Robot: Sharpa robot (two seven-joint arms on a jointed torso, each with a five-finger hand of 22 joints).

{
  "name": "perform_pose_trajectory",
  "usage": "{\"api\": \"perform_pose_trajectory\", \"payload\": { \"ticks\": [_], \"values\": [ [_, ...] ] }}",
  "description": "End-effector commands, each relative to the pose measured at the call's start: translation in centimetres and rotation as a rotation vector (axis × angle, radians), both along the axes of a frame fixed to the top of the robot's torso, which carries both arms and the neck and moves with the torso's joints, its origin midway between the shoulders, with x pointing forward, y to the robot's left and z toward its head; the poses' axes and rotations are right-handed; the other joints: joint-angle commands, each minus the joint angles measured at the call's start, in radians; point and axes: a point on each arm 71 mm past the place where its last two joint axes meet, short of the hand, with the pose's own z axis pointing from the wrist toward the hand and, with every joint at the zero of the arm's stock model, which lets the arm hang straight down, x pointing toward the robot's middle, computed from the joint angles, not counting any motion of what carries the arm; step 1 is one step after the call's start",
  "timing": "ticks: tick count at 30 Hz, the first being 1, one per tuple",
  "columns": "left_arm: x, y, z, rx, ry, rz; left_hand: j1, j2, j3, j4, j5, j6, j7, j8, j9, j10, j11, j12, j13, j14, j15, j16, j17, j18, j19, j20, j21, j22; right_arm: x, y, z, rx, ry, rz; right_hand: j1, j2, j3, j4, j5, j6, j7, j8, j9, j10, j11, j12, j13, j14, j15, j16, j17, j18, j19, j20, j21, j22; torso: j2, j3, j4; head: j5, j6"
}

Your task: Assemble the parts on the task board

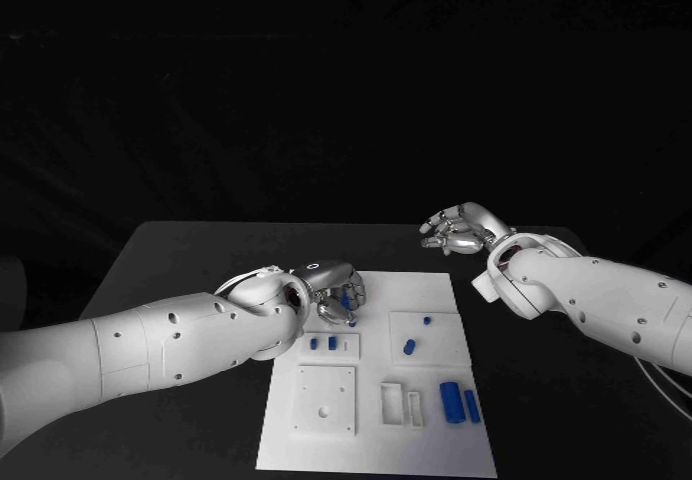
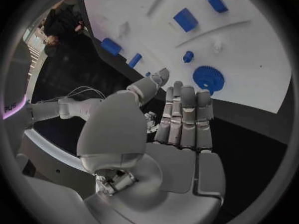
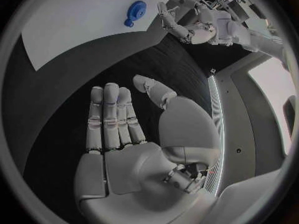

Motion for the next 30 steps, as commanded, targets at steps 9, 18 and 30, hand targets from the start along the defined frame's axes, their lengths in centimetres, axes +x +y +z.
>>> {"api": "perform_pose_trajectory", "payload": {
  "ticks": [9,18,30],
  "values": [
    [0.7,-1.7,-1.6,0.073,-0.002,-0.060,0.006,-0.005,-0.006,0.013,-0.005,0.002,0.001,-0.015,-0.007,-0.013,0.016,-0.052,-0.019,0.007,0.014,0.008,-0.002,0.019,0.011,-0.024,0.003,0.005,-0.1,0.5,0.0,-0.001,0.000,0.025,0.011,-0.002,-0.004,-0.003,0.009,-0.001,0.002,-0.004,0.002,-0.002,-0.001,0.006,-0.002,-0.007,0.001,0.005,-0.001,0.014,0.000,0.004,-0.003,0.020,0.000,0.0002,-0.0012,-0.004,-0.002],
    [0.8,-1.3,-2.8,0.087,0.016,-0.048,0.008,-0.004,-0.016,0.016,-0.005,0.008,0.001,-0.020,-0.010,-0.001,0.017,-0.076,-0.026,0.021,0.014,0.036,0.006,0.030,0.027,-0.023,0.019,0.018,-0.1,0.5,0.0,-0.001,0.001,0.027,0.010,-0.002,-0.005,-0.002,0.010,-0.001,0.003,-0.004,0.002,-0.002,-0.001,0.007,-0.002,-0.006,0.001,0.005,-0.001,0.014,0.000,0.005,-0.003,0.020,-0.001,0.0007,0.0010,-0.007,-0.006],
    [1.0,-0.7,-3.1,0.100,0.026,-0.038,0.009,-0.004,-0.021,0.018,-0.005,0.011,0.001,-0.024,-0.013,0.005,0.016,-0.092,-0.029,0.025,0.014,0.061,0.014,0.036,0.036,-0.024,0.033,0.029,-0.1,0.4,0.0,-0.001,0.001,0.025,0.009,-0.001,-0.007,-0.002,0.012,-0.001,0.002,-0.004,0.002,-0.002,-0.001,0.007,-0.002,-0.006,0.001,0.006,-0.002,0.014,0.000,0.005,-0.003,0.020,-0.002,0.0007,0.0028,-0.007,-0.007]
  ]
}}
